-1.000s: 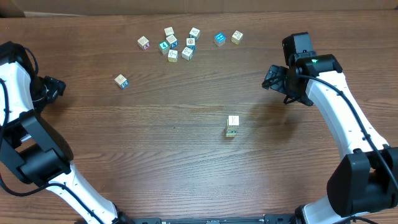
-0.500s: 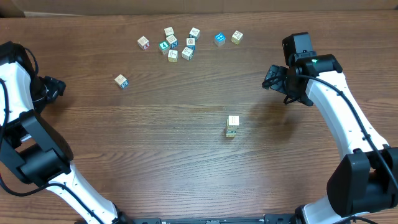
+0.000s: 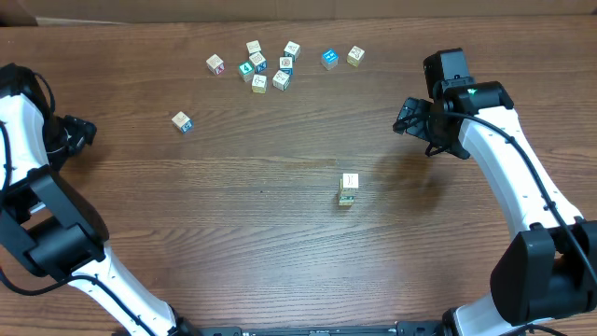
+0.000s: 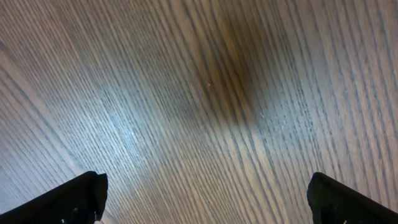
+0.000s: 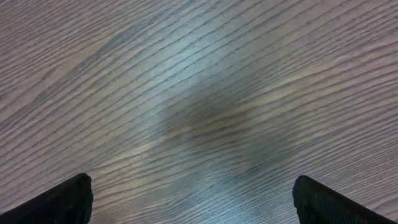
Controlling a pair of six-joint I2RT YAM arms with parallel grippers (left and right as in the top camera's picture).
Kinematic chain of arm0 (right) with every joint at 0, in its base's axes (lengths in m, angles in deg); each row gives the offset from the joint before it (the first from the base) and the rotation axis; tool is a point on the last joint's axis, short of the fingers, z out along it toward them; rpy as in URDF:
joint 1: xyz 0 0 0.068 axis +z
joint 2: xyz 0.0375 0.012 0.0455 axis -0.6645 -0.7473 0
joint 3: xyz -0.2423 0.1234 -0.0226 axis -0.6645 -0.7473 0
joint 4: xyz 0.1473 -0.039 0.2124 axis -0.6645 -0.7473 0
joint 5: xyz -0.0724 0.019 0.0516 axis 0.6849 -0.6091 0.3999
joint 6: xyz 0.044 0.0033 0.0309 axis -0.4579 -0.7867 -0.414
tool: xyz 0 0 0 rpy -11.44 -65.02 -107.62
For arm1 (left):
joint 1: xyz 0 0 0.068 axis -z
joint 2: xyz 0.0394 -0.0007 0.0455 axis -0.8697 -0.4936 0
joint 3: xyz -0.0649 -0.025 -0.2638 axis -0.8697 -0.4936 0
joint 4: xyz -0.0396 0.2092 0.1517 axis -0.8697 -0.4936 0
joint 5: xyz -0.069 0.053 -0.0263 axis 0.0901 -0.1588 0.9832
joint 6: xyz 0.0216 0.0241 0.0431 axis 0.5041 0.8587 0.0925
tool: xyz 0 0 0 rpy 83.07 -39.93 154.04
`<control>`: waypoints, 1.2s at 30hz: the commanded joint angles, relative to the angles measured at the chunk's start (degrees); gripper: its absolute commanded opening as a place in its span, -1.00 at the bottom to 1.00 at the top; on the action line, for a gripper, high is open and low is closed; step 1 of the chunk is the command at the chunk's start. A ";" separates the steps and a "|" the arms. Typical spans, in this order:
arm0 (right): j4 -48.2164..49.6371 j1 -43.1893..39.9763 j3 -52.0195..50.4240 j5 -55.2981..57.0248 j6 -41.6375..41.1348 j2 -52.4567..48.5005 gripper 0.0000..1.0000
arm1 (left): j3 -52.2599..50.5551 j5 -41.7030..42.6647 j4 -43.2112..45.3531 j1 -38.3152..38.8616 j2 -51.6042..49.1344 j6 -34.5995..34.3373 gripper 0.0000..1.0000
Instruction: Form a tower
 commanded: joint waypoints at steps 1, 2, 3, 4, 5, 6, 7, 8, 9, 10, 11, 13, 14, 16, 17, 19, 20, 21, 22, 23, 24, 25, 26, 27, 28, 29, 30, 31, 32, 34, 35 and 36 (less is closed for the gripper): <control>0.07 0.11 -0.26 0.98 0.02 0.44 1.00 | 0.85 -0.52 0.02 -0.55 1.90 1.07 0.99; 0.07 0.09 -0.26 0.98 0.02 0.44 1.00 | 0.85 -0.52 0.04 -0.55 2.73 1.07 0.99; 0.07 0.09 -0.26 0.98 0.02 0.44 1.00 | 0.85 -0.52 0.04 -0.55 3.67 1.07 0.99; 0.07 0.09 -0.26 0.98 0.02 0.44 1.00 | 0.85 -0.52 0.04 -0.55 4.55 1.07 0.99; 0.07 0.11 -0.26 0.98 0.02 0.46 1.00 | 0.85 -0.52 0.04 -0.55 5.64 1.07 0.99; 0.07 0.09 -0.26 0.98 0.02 0.46 1.00 | 0.85 -0.52 0.04 -0.52 6.62 1.07 0.99; 0.07 0.11 -0.26 0.96 0.02 0.44 1.00 | 0.85 -0.52 0.04 -0.46 7.82 1.07 0.99; 0.07 0.11 -0.26 0.96 0.02 0.44 1.00 | 0.85 -0.52 0.02 -0.44 8.87 1.07 0.99; 0.07 0.09 -0.26 0.98 0.02 0.46 1.00 | 0.85 -0.52 0.02 -0.39 10.12 1.07 0.99; 0.04 0.11 -0.26 0.98 0.02 0.44 1.00 | 0.85 -0.52 0.02 -0.35 11.19 1.07 0.99; 0.07 0.11 -0.26 0.96 0.02 0.44 1.00 | 0.85 -0.52 0.02 -0.35 12.46 1.07 0.99; 0.04 0.11 -0.26 0.98 0.02 0.44 1.00 | 0.85 -0.52 0.02 -0.33 14.71 1.07 0.99; 0.07 0.09 -0.26 0.96 0.02 0.46 1.00 | 0.85 -0.52 0.02 -0.33 15.98 1.07 0.99; 0.04 0.11 -0.26 0.98 0.02 0.46 1.00 | 0.85 -0.52 0.02 -0.31 18.25 1.07 0.99; 0.07 0.09 -0.26 0.98 0.02 0.44 1.00 | 0.85 -0.52 0.02 -0.28 19.23 1.07 0.99; 0.07 0.11 -0.26 0.98 0.02 0.44 1.00 | 0.85 -0.52 0.02 -0.24 21.35 1.07 0.99; 0.04 0.09 -0.26 0.98 0.02 0.44 1.00 | 0.85 -0.52 0.00 -0.24 22.32 1.07 0.99; 0.04 0.11 -0.26 0.98 0.02 0.44 1.00 | 0.85 -0.52 0.00 -0.22 23.08 1.07 0.99; 0.07 0.11 -0.26 0.98 0.02 0.44 1.00 | 0.85 -0.52 0.00 -0.13 23.80 1.07 0.99; 0.04 0.09 -0.26 0.98 0.02 0.44 1.00 | 0.85 -0.52 0.00 0.04 24.57 1.07 0.99; 0.07 0.11 -0.26 0.96 0.02 0.44 1.00 | 0.85 -0.52 0.02 0.24 25.27 1.07 0.99; 0.07 0.11 -0.26 0.98 0.02 0.44 1.00 | 0.85 -0.52 0.00 0.48 25.77 1.07 0.99; 0.07 0.09 -0.26 0.98 0.02 0.44 1.00 | 0.85 -0.52 0.00 0.83 26.36 1.07 0.99; 0.07 0.11 -0.26 0.96 0.02 0.44 1.00 | 0.85 -0.52 -0.02 1.18 26.80 1.07 0.99; 0.07 0.09 -0.26 0.98 0.02 0.44 1.00 | 0.85 -0.52 -0.02 1.62 27.30 1.07 0.99; 0.04 0.11 -0.26 0.98 0.02 0.44 1.00 | 0.85 -0.52 -0.02 2.03 27.69 1.07 0.99; 0.07 0.11 -0.26 0.98 0.02 0.44 1.00 | 0.79 -0.52 0.00 2.51 28.17 1.07 0.99; 0.04 0.11 -0.26 0.98 0.02 0.44 1.00 | 0.66 -0.52 0.00 3.13 28.68 1.07 0.99; 0.04 0.09 -0.26 0.96 0.02 0.44 1.00 | 0.46 -0.52 0.00 3.69 29.14 1.07 0.99; 0.04 0.11 -0.26 0.98 0.02 0.44 1.00 | -0.13 -0.52 -0.09 5.07 30.18 1.07 0.99; 0.07 0.09 -0.26 0.98 0.02 0.44 1.00 | -0.52 -0.52 -0.15 5.77 30.73 1.07 0.99; 0.07 0.11 -0.26 0.98 0.02 0.44 1.00 | -0.90 -0.52 -0.15 6.32 31.17 1.09 0.99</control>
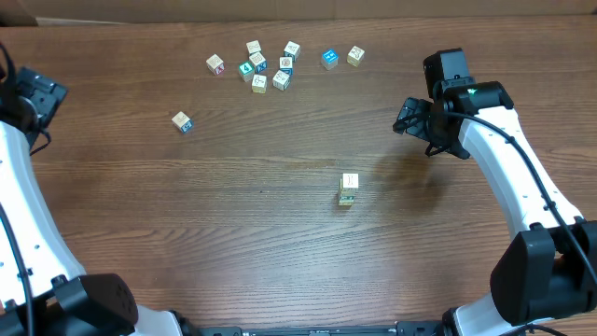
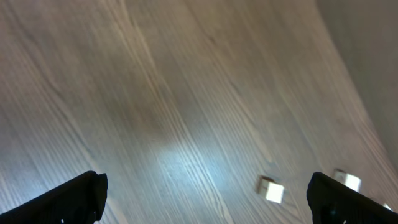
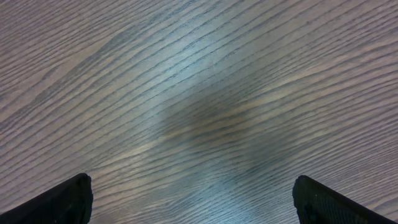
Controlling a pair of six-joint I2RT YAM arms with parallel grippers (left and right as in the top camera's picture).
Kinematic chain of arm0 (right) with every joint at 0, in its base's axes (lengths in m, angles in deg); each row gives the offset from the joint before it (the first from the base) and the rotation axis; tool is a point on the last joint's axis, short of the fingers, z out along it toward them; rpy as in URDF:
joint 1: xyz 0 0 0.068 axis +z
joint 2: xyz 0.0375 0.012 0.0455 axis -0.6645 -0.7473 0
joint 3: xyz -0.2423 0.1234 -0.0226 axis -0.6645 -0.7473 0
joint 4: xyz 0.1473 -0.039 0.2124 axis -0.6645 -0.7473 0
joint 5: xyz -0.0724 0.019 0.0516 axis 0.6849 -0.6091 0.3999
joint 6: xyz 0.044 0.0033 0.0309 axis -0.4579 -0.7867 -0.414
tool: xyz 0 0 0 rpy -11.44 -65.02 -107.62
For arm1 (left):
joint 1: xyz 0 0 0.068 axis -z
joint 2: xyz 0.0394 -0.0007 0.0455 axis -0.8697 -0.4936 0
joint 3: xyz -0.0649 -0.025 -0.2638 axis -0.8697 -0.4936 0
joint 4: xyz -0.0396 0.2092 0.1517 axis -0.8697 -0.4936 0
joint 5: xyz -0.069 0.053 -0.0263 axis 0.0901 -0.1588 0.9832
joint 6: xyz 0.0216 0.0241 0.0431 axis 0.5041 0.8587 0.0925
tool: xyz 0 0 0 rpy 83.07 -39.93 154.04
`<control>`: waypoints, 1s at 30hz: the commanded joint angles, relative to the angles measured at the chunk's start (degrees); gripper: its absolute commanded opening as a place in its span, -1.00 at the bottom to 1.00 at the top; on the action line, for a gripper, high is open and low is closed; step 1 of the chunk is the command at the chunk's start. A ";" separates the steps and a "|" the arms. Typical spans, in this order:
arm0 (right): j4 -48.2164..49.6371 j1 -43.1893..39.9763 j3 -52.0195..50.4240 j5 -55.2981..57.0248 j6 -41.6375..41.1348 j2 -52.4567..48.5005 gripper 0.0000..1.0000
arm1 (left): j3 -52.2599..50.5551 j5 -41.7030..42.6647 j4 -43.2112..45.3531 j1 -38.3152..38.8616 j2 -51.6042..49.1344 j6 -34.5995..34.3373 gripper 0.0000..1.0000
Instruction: Form a tower
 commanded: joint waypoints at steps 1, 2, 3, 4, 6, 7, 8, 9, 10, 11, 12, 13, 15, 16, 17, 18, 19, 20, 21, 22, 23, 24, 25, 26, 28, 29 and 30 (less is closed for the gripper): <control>0.07 0.09 -0.26 0.98 0.04 0.44 1.00 | -1.31 -0.50 -0.13 2.23 3.52 1.07 0.99; 0.04 0.11 -0.26 0.96 0.04 0.46 1.00 | -1.77 -0.50 -0.13 2.71 4.00 1.07 0.99; 0.07 0.11 -0.26 0.96 0.04 0.44 1.00 | -2.34 -0.50 -0.17 3.23 4.57 1.07 0.99; 0.04 0.09 -0.26 0.96 0.04 0.44 1.00 | -2.78 -0.50 -0.17 3.58 5.03 1.07 0.99; 0.04 0.09 -0.26 0.98 0.04 0.44 1.00 | -3.21 -0.50 -0.28 4.17 5.81 1.07 0.99; 0.04 0.09 -0.26 0.96 0.04 0.44 1.00 | -3.21 -0.50 -0.35 4.42 6.27 1.07 0.99; 0.07 0.09 -0.26 0.98 0.04 0.44 1.00 | -3.21 -0.50 -0.35 4.46 6.60 1.07 0.99; 0.04 0.11 -0.26 0.98 0.04 0.44 1.00 | -3.21 -0.50 -0.33 4.46 6.93 1.07 0.99; 0.07 0.11 -0.26 0.98 0.04 0.44 1.00 | -3.21 -0.50 -0.35 4.46 7.28 1.07 0.99; 0.07 0.09 -0.26 0.98 0.04 0.44 1.00 | -3.21 -0.50 -0.35 4.46 7.61 1.07 0.99; 0.07 0.09 -0.26 0.98 0.04 0.44 1.00 | -3.21 -0.50 -0.35 4.46 7.96 1.07 0.99; 0.04 0.09 -0.26 0.96 0.04 0.44 1.00 | -3.21 -0.50 -0.35 4.46 8.31 1.07 0.99; 0.07 0.09 -0.26 0.98 0.04 0.44 1.00 | -3.23 -0.50 -0.35 4.46 8.83 1.09 0.99; 0.07 0.09 -0.26 0.98 0.04 0.44 1.00 | -3.26 -0.50 -0.35 4.46 9.01 1.07 0.99; 0.07 0.11 -0.26 0.98 0.04 0.46 1.00 | -3.28 -0.50 -0.35 4.46 9.20 1.07 0.99; 0.07 0.09 -0.26 0.96 0.04 0.44 1.00 | -3.32 -0.50 -0.35 4.46 9.29 1.07 0.99; 0.07 0.09 -0.26 0.98 0.04 0.44 1.00 | -3.50 -0.50 -0.31 4.46 9.46 1.07 0.99; 0.07 0.11 -0.26 0.98 0.04 0.46 1.00 | -3.85 -0.50 -0.33 4.46 9.64 1.09 0.99; 0.07 0.11 -0.26 0.96 0.04 0.44 1.00 | -4.26 -0.50 -0.33 4.46 9.88 1.07 0.99; 0.04 0.11 -0.26 0.98 0.04 0.46 1.00 | -5.14 -0.50 -0.24 4.46 10.23 1.07 0.99; 0.07 0.09 -0.26 0.98 0.04 0.46 1.00 | -6.08 -0.50 -0.15 4.46 10.60 1.07 0.99; 0.07 0.11 -0.26 0.98 0.04 0.44 1.00 | -7.54 -0.50 -0.11 4.46 11.23 1.07 0.99; 0.07 0.09 -0.26 0.98 0.04 0.44 1.00 | -9.01 -0.50 -0.13 4.46 11.85 1.07 0.99; 0.07 0.09 -0.26 0.98 0.04 0.44 1.00 | -10.93 -0.50 -0.11 4.46 12.68 1.07 1.00; 0.07 0.09 -0.26 0.98 0.04 0.44 1.00 | -14.95 -0.50 -0.11 4.46 14.51 1.07 0.99; 0.07 0.09 -0.26 0.96 0.04 0.44 1.00 | -17.03 -0.50 -0.13 4.46 15.45 1.07 0.99; 0.07 0.09 -0.26 0.96 0.04 0.44 1.00 | -19.52 -0.50 -0.13 4.46 16.52 1.07 0.99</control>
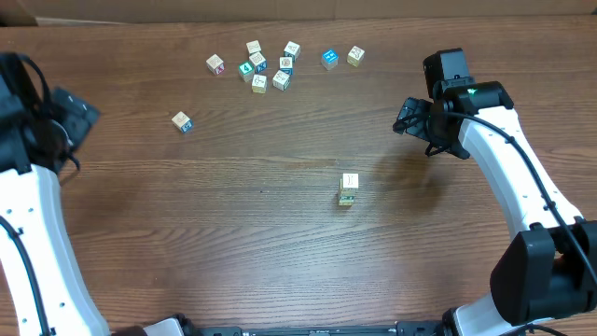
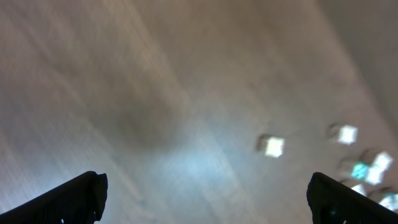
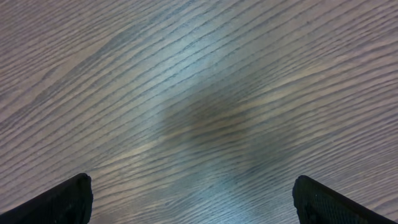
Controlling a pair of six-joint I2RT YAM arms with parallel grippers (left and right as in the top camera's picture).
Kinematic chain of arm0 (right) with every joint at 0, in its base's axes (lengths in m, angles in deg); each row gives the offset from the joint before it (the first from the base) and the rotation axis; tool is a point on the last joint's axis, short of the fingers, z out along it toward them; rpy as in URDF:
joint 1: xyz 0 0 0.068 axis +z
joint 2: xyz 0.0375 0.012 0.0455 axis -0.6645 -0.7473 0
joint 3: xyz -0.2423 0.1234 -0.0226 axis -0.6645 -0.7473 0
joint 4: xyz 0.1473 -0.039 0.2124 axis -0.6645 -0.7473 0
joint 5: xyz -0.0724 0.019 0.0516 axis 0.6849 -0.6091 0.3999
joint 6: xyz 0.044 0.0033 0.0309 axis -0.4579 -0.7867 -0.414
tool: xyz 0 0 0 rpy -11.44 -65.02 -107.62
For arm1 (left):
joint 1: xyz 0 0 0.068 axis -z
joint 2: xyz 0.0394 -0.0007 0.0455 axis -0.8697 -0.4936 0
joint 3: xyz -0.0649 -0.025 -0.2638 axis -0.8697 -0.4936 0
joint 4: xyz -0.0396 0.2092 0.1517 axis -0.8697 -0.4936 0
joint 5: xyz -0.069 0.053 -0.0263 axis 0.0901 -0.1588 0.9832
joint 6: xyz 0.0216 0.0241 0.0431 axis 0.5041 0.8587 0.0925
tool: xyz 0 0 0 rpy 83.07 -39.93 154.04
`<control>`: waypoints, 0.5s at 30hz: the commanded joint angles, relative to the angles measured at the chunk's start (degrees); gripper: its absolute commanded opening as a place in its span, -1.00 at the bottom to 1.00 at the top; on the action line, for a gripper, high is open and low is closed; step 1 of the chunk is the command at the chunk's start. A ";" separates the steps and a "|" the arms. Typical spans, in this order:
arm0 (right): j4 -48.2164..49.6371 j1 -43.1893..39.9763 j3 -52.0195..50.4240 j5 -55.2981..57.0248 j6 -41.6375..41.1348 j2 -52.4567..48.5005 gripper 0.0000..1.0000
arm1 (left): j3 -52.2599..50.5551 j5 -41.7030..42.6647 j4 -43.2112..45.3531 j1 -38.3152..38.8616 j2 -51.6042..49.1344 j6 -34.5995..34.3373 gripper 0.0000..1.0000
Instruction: Form a tower
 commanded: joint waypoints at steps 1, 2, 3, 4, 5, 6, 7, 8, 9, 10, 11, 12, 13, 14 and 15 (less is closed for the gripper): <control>0.07 0.11 -0.26 0.96 0.00 0.44 1.00 | -7.30 -0.50 -0.20 0.13 4.31 1.07 0.99; 0.07 0.11 -0.26 0.96 0.00 0.44 1.00 | -9.66 -0.50 -0.17 0.13 5.46 1.07 0.99; 0.04 0.09 -0.26 0.98 0.00 0.44 1.00 | -11.61 -0.50 -0.17 0.13 6.40 1.09 0.99; 0.07 0.09 -0.26 0.96 0.00 0.44 1.00 | -13.77 -0.50 -0.17 0.13 7.54 1.07 0.99; 0.04 0.09 -0.26 0.96 0.00 0.44 1.00 | -15.45 -0.50 -0.22 0.13 8.52 1.07 0.99; 0.04 0.11 -0.26 0.98 0.00 0.46 1.00 | -17.31 -0.50 -0.17 0.13 9.68 1.07 0.99; 0.04 0.09 -0.26 0.98 0.00 0.44 1.00 | -19.08 -0.50 -0.20 0.13 10.88 1.07 0.99; 0.07 0.09 -0.26 0.98 0.00 0.44 1.00 | -20.81 -0.50 -0.17 0.13 12.09 1.07 0.99; 0.07 0.11 -0.26 0.96 0.00 0.46 1.00 | -22.53 -0.50 -0.17 0.13 13.33 1.07 0.99; 0.07 0.09 -0.26 0.96 0.00 0.44 1.00 | -23.96 -0.50 -0.17 0.13 14.32 1.07 0.99; 0.04 0.11 -0.26 0.98 0.00 0.44 1.00 | -25.33 -0.50 -0.17 0.13 15.34 1.07 0.99; 0.07 0.11 -0.26 0.96 0.00 0.44 1.00 | -26.97 -0.50 -0.17 0.13 16.48 1.07 0.99; 0.07 0.09 -0.26 0.98 0.00 0.44 1.00 | -28.57 -0.50 -0.17 0.13 17.57 1.07 0.99; 0.07 0.09 -0.26 0.96 0.00 0.44 1.00 | -29.94 -0.50 -0.17 0.13 18.47 1.07 0.99; 0.07 0.11 -0.26 0.98 0.00 0.46 1.00 | -31.76 -0.50 -0.17 0.13 19.63 1.07 0.99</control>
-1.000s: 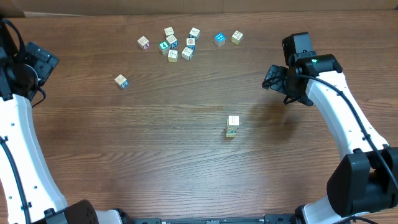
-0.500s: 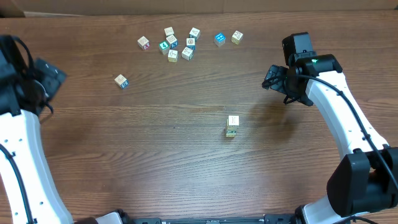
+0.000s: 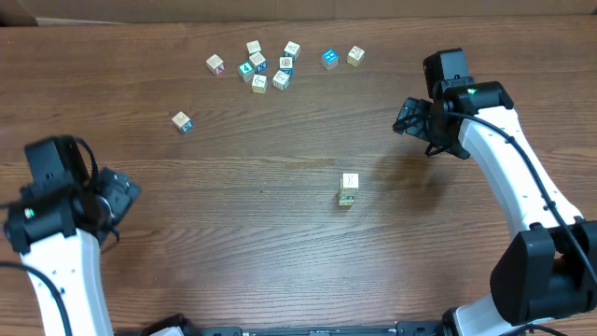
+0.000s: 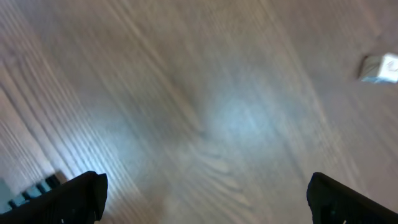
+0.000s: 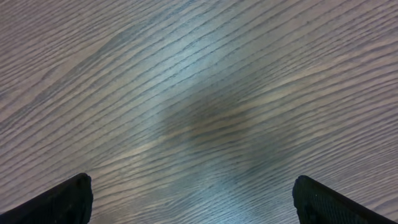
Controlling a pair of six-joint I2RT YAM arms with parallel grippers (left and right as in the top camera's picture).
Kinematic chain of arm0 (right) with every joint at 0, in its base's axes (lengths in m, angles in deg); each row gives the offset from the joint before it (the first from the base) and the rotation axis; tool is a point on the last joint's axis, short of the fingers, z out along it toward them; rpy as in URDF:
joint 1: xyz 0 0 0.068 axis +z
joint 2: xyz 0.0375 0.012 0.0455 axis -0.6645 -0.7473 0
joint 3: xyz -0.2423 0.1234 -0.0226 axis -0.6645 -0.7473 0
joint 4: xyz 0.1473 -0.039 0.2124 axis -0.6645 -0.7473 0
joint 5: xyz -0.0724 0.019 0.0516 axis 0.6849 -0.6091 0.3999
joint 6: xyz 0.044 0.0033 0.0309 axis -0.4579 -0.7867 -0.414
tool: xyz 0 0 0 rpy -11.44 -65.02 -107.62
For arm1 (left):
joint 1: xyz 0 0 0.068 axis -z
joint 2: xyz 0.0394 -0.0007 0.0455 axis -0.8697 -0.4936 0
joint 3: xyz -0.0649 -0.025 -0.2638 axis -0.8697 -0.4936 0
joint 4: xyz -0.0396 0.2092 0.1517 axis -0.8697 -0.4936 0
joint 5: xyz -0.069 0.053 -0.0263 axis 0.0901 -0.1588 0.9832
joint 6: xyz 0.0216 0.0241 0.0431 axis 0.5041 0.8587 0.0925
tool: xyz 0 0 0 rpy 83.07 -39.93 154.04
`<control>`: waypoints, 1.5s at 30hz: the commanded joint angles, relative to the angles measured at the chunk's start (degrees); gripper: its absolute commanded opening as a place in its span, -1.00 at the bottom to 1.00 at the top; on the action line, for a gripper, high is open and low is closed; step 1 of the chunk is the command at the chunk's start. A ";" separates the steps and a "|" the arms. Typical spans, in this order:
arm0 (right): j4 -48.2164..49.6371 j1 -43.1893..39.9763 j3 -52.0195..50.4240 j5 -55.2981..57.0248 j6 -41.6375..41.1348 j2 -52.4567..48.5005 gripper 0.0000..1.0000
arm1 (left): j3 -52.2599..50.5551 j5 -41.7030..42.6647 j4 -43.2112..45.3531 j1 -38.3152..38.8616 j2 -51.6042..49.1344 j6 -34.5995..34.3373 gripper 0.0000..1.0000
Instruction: Form a tower
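Note:
A short tower of two small cubes [image 3: 348,189] stands right of the table's middle. Several loose cubes [image 3: 270,65] lie in a cluster at the far edge, and a single cube [image 3: 181,121] lies apart at the left. My left gripper [image 3: 126,190] hovers over bare wood at the left front, open and empty. Its wrist view is blurred, with the fingers [image 4: 74,196] wide apart and one cube [image 4: 380,67] at the upper right. My right gripper [image 3: 407,121] hangs right of the tower and farther back, open [image 5: 193,202] over bare wood.
The wooden table [image 3: 233,243] carries only the cubes. Two more cubes [image 3: 329,59] lie at the right end of the far cluster. The white right arm [image 3: 522,187] runs along the right side, the left arm [image 3: 56,261] along the left front.
My left arm has moved from the far left of the table toward the front, its gripper now below the single cube. The right arm, the tower and the loose cubes stand as before.
My left gripper was open over bare wood at the left edge. It then stood farther back at the left, with cubes coming into its view, and now it is nearer the front. The right gripper stayed open in one place. No cube has moved.

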 commanded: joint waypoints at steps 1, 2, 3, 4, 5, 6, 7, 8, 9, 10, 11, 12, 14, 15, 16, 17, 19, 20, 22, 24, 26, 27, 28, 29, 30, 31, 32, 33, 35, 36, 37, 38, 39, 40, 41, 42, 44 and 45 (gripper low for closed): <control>0.04 0.09 -0.24 0.98 0.00 0.44 1.00 | -5.01 -0.50 0.11 0.13 3.82 1.07 0.99; 0.07 0.09 -0.24 0.96 0.00 0.44 1.00 | -6.91 -0.50 0.11 0.13 4.96 1.07 0.98; 0.04 0.11 -0.24 0.96 0.00 0.44 1.00 | -8.61 -0.50 0.11 0.13 5.97 1.07 0.99; 0.07 0.09 -0.24 0.98 0.00 0.44 1.00 | -10.14 -0.50 0.11 0.13 6.82 1.09 0.99; 0.07 0.11 -0.24 0.96 0.00 0.44 1.00 | -11.93 -0.50 0.09 0.13 7.85 1.07 0.99; 0.04 0.09 -0.24 0.98 0.00 0.46 1.00 | -13.44 -0.50 0.11 0.13 8.66 1.07 0.99; 0.04 0.09 -0.24 0.96 0.00 0.44 1.00 | -15.08 -0.50 0.09 0.13 9.44 1.07 0.99; 0.07 0.09 -0.24 0.98 0.00 0.44 1.00 | -16.41 -0.50 0.09 0.13 9.97 1.07 0.99; 0.07 0.09 -0.24 0.96 0.00 0.46 1.00 | -17.79 -0.50 0.09 0.13 10.45 1.07 0.99; 0.07 0.09 -0.24 0.96 0.00 0.44 1.00 | -18.86 -0.50 0.09 0.13 10.62 1.07 0.99; 0.07 0.11 -0.24 0.98 0.00 0.44 1.00 | -20.00 -0.50 0.09 0.13 10.71 1.07 0.99; 0.07 0.11 -0.24 0.98 0.00 0.44 1.00 | -20.81 -0.50 0.09 0.13 10.64 1.07 0.99; 0.07 0.11 -0.24 0.98 0.00 0.46 1.00 | -22.10 -0.50 0.11 0.13 10.12 1.07 0.99; 0.07 0.11 -0.24 0.98 0.00 0.44 1.00 | -22.53 -0.50 0.09 0.13 9.79 1.07 0.99; 0.07 0.09 -0.24 0.98 0.00 0.44 1.00 | -22.84 -0.50 0.11 0.13 9.40 1.07 0.99; 0.04 0.09 -0.24 0.98 0.00 0.44 1.00 | -23.02 -0.50 0.11 0.13 9.05 1.07 0.99; 0.07 0.09 -0.24 0.98 0.00 0.44 1.00 | -23.08 -0.50 0.15 0.13 8.28 1.07 0.99; 0.07 0.11 -0.24 0.98 0.00 0.44 1.00 | -23.08 -0.50 0.13 0.13 7.91 1.07 0.99; 0.07 0.09 -0.24 0.98 0.00 0.44 1.00 | -23.08 -0.50 0.15 0.13 7.28 1.07 0.99; 0.07 0.11 -0.24 0.96 0.00 0.44 1.00 | -23.08 -0.50 0.15 0.13 6.84 1.07 0.99; 0.07 0.11 -0.24 0.98 0.00 0.44 1.00 | -23.08 -0.50 0.15 0.13 6.49 1.09 0.98; 0.07 0.09 -0.24 0.98 0.00 0.44 1.00 | -23.08 -0.50 0.15 0.13 6.27 1.07 0.99; 0.07 0.09 -0.24 0.96 0.00 0.46 1.00 | -23.08 -0.50 0.15 0.13 6.19 1.07 0.99; 0.07 0.11 -0.24 0.98 0.00 0.44 1.00 | -23.08 -0.50 0.15 0.13 6.12 1.07 0.99; 0.07 0.09 -0.24 0.96 0.00 0.46 1.00 | -23.08 -0.50 0.15 0.13 6.14 1.07 0.99; 0.07 0.11 -0.24 0.96 0.00 0.44 1.00 | -23.08 -0.50 0.15 0.13 6.23 1.07 1.00; 0.07 0.11 -0.24 0.98 0.00 0.44 1.00 | -23.15 -0.50 0.13 0.13 6.43 1.07 0.99; 0.07 0.09 -0.24 0.98 0.00 0.44 1.00 | -23.21 -0.50 0.13 0.13 6.69 1.07 0.99; 0.07 0.11 -0.24 0.98 0.00 0.46 1.00 | -23.23 -0.50 0.15 0.13 7.58 1.07 0.99; 0.07 0.11 -0.24 0.98 0.00 0.44 1.00 | -23.23 -0.50 0.15 0.13 7.82 1.07 0.99; 0.07 0.09 -0.24 0.98 0.00 0.44 1.00 | -23.23 -0.50 0.13 0.13 7.82 1.07 0.99; 0.07 0.11 -0.24 0.98 0.00 0.44 1.00 | -23.23 -0.50 0.15 0.13 7.82 1.07 0.99; 0.07 0.09 -0.24 0.98 0.00 0.44 1.00 | -23.23 -0.50 0.13 0.13 7.80 1.07 0.99; 0.07 0.09 -0.24 0.98 0.00 0.46 1.00 | -23.23 -0.50 0.15 0.13 7.74 1.07 0.99; 0.07 0.11 -0.24 0.98 0.00 0.44 1.00 | -23.23 -0.50 0.15 0.11 7.74 1.07 0.99; 0.07 0.09 -0.24 0.98 0.00 0.44 1.00 | -23.23 -0.50 0.15 0.13 7.74 1.07 0.99; 0.07 0.09 -0.24 0.98 0.00 0.44 1.00 | -23.39 -0.50 0.24 0.13 7.76 1.07 0.99; 0.07 0.11 -0.24 0.98 0.00 0.44 1.00 | -23.45 -0.50 0.42 0.13 7.76 1.07 0.99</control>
